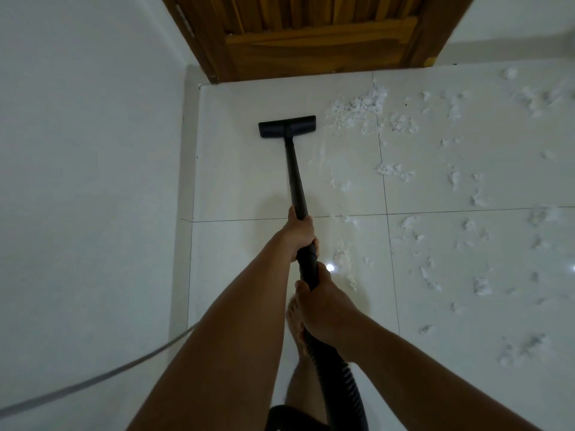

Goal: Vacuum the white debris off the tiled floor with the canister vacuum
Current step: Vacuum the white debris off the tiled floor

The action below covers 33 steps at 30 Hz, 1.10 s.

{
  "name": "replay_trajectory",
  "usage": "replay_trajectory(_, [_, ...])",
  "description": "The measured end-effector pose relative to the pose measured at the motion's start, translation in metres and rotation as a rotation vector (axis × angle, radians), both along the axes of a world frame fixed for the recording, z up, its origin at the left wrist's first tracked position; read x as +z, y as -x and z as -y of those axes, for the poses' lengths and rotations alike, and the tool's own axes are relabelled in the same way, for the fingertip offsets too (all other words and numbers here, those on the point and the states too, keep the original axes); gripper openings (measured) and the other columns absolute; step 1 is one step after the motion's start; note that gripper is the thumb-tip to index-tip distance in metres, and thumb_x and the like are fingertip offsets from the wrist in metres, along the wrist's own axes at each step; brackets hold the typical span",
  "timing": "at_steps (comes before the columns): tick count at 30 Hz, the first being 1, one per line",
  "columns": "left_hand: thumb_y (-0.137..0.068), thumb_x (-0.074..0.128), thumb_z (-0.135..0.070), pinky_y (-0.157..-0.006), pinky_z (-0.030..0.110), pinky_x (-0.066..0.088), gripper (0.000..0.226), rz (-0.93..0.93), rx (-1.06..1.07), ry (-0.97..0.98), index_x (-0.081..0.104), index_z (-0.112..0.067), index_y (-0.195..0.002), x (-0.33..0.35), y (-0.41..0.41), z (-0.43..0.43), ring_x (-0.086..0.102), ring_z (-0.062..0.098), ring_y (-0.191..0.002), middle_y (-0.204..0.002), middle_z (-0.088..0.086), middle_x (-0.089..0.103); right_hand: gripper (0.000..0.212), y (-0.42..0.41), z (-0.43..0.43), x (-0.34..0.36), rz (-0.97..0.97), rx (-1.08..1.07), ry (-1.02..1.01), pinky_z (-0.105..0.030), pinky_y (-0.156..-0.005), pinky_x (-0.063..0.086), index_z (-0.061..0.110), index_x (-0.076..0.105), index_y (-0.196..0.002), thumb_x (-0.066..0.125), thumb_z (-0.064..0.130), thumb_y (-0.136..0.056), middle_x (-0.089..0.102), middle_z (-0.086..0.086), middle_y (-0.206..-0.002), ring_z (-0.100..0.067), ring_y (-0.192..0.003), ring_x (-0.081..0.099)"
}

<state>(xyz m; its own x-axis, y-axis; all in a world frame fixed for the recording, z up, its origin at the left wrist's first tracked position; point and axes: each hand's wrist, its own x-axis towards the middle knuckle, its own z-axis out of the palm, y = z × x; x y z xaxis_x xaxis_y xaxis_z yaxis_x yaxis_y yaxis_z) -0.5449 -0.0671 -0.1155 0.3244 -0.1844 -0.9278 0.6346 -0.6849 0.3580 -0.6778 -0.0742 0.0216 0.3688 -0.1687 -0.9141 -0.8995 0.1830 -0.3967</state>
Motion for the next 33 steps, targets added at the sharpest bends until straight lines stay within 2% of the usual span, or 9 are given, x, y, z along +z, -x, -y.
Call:
replay_trajectory(2, [-0.11, 0.034, -0.034, -0.057, 0.034, 0.055, 0.058, -0.011, 0.024, 0.009, 0.004, -0.048, -0.157, 0.006, 0.018, -0.006, 0.054, 0.016, -0.048, -0.066, 0.01, 0.055, 0.055, 0.016, -0.005, 0.007, -0.003, 0.005, -0.009, -0.014, -0.035, 0.042, 0.038, 0.015, -0.16, 0.037, 0.032, -0.11, 0.065, -0.013, -0.098, -0.012, -0.046, 0.057])
replay_trajectory(9, [-0.109, 0.036, -0.033, -0.059, 0.034, 0.055, 0.059, -0.049, 0.059, 0.001, 0.005, -0.049, -0.157, 0.015, 0.061, -0.025, 0.053, 0.016, -0.049, -0.066, 0.009, 0.054, 0.055, 0.058, -0.02, 0.023, -0.008, -0.024, -0.017, -0.016, -0.035, 0.042, 0.037, 0.014, -0.16, 0.038, 0.032, -0.11, 0.065, -0.014, -0.098, -0.009, -0.038, 0.056])
replay_trajectory(11, [-0.109, 0.036, -0.034, -0.062, 0.034, 0.055, 0.06, -0.051, 0.06, -0.007, 0.003, -0.049, -0.157, 0.014, 0.069, -0.03, 0.054, 0.016, -0.051, -0.068, 0.009, 0.055, 0.056, 0.065, -0.024, 0.025, -0.002, -0.016, -0.004, -0.015, -0.034, 0.042, 0.037, 0.014, -0.16, 0.038, 0.034, -0.11, 0.065, -0.013, -0.098, -0.01, -0.043, 0.057])
replay_trajectory(14, [-0.109, 0.036, -0.033, -0.057, 0.032, 0.053, 0.056, -0.036, 0.076, 0.014, 0.01, -0.047, -0.157, 0.016, 0.073, -0.032, 0.053, 0.015, -0.048, -0.066, 0.009, 0.054, 0.057, 0.07, -0.028, 0.026, 0.03, 0.003, 0.032, -0.013, -0.033, 0.039, 0.033, 0.013, -0.162, 0.038, 0.032, -0.11, 0.064, -0.01, -0.098, -0.01, -0.05, 0.059])
replay_trajectory(17, [-0.109, 0.034, -0.031, -0.054, 0.031, 0.052, 0.051, -0.006, 0.078, 0.036, 0.017, -0.042, -0.156, 0.02, 0.072, -0.032, 0.053, 0.016, -0.046, -0.062, 0.009, 0.054, 0.058, 0.07, -0.029, 0.028, 0.064, 0.014, 0.062, -0.013, -0.033, 0.039, 0.028, 0.016, -0.162, 0.04, 0.029, -0.11, 0.062, -0.006, -0.092, -0.007, -0.047, 0.057])
replay_trajectory(24, [-0.109, 0.034, -0.031, -0.06, 0.035, 0.054, 0.057, 0.0, 0.057, 0.027, 0.01, -0.045, -0.159, 0.029, 0.078, -0.037, 0.054, 0.017, -0.051, -0.066, 0.01, 0.054, 0.055, 0.077, -0.036, 0.039, 0.103, 0.017, 0.078, -0.012, -0.034, 0.039, 0.023, 0.023, -0.159, 0.043, 0.023, -0.108, 0.062, -0.006, -0.099, -0.009, -0.059, 0.059])
replay_trajectory(27, [-0.109, 0.035, -0.031, -0.062, 0.035, 0.053, 0.058, -0.015, 0.073, 0.034, 0.009, -0.046, -0.159, 0.031, 0.089, -0.042, 0.053, 0.016, -0.052, -0.065, 0.009, 0.054, 0.055, 0.088, -0.04, 0.042, 0.1, 0.009, 0.078, -0.011, -0.033, 0.038, 0.024, 0.023, -0.159, 0.042, 0.024, -0.108, 0.061, -0.003, -0.094, -0.009, -0.06, 0.06])
replay_trajectory(30, [-0.109, 0.035, -0.032, -0.064, 0.035, 0.054, 0.053, -0.01, 0.055, 0.031, 0.015, -0.044, -0.156, 0.028, 0.1, -0.046, 0.054, 0.017, -0.051, -0.063, 0.009, 0.055, 0.056, 0.099, -0.044, 0.044, 0.09, 0.025, 0.092, -0.011, -0.032, 0.038, 0.025, 0.021, -0.16, 0.042, 0.027, -0.109, 0.065, -0.008, -0.106, -0.01, -0.063, 0.061])
replay_trajectory(33, [-0.108, 0.034, -0.032, -0.069, 0.037, 0.056, 0.056, -0.012, 0.042, 0.019, 0.011, -0.044, -0.158, 0.027, 0.111, -0.053, 0.055, 0.018, -0.053, -0.064, 0.01, 0.056, 0.057, 0.108, -0.05, 0.046, 0.07, 0.035, 0.094, -0.01, -0.032, 0.037, 0.026, 0.019, -0.161, 0.041, 0.028, -0.109, 0.066, -0.015, -0.12, -0.01, -0.061, 0.059])
